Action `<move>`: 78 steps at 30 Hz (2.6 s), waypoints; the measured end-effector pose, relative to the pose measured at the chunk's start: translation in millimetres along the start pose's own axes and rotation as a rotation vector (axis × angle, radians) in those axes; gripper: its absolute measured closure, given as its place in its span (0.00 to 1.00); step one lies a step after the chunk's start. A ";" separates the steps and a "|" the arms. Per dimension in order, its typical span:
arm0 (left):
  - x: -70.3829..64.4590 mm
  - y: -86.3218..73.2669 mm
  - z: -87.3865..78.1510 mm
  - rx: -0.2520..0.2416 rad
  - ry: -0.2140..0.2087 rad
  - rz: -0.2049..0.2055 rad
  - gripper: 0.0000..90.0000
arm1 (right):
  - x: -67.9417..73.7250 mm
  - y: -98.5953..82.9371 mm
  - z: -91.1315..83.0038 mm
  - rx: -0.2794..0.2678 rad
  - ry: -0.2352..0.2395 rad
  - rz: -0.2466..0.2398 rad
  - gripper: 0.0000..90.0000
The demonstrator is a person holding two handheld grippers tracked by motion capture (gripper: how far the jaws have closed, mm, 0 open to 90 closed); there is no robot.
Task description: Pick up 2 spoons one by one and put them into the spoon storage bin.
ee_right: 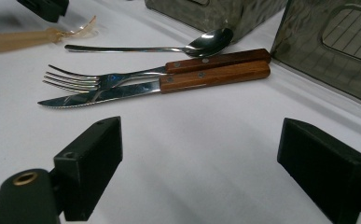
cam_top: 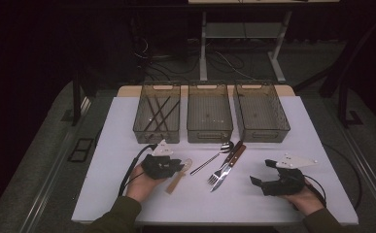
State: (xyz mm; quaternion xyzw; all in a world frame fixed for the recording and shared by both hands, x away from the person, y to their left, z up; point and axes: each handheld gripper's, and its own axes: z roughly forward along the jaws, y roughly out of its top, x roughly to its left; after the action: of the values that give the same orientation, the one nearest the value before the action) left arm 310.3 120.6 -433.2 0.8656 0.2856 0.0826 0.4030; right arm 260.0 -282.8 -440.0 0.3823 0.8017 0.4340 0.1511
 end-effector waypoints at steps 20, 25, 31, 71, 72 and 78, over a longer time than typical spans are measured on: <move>-12.4 -6.4 15.0 0.091 0.009 0.036 0.58 | 1.8 0.2 2.1 0.008 0.002 -0.013 0.15; -15.9 -6.6 15.7 0.095 0.033 0.053 0.66 | 1.7 0.1 2.5 0.009 0.002 -0.012 0.15; -15.1 -6.5 16.1 0.092 0.021 0.052 0.74 | 2.1 0.2 2.9 0.012 0.002 -0.014 0.15; -0.1 12.2 -7.7 -0.082 -0.045 -0.036 0.77 | 0.7 0.3 2.2 0.005 0.000 -0.008 0.15; 0.8 13.9 -7.6 -0.084 -0.050 -0.040 0.77 | 0.7 0.4 1.9 0.005 -0.001 -0.006 0.15; 4.5 31.5 -8.0 -0.122 -0.062 -0.042 0.77 | 0.8 0.5 1.3 0.000 0.000 -0.004 0.15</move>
State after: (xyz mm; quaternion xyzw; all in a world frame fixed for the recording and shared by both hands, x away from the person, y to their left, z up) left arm 324.5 112.1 -404.8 0.8353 0.2856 0.0645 0.4654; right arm 260.4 -281.2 -440.2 0.3806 0.8024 0.4339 0.1521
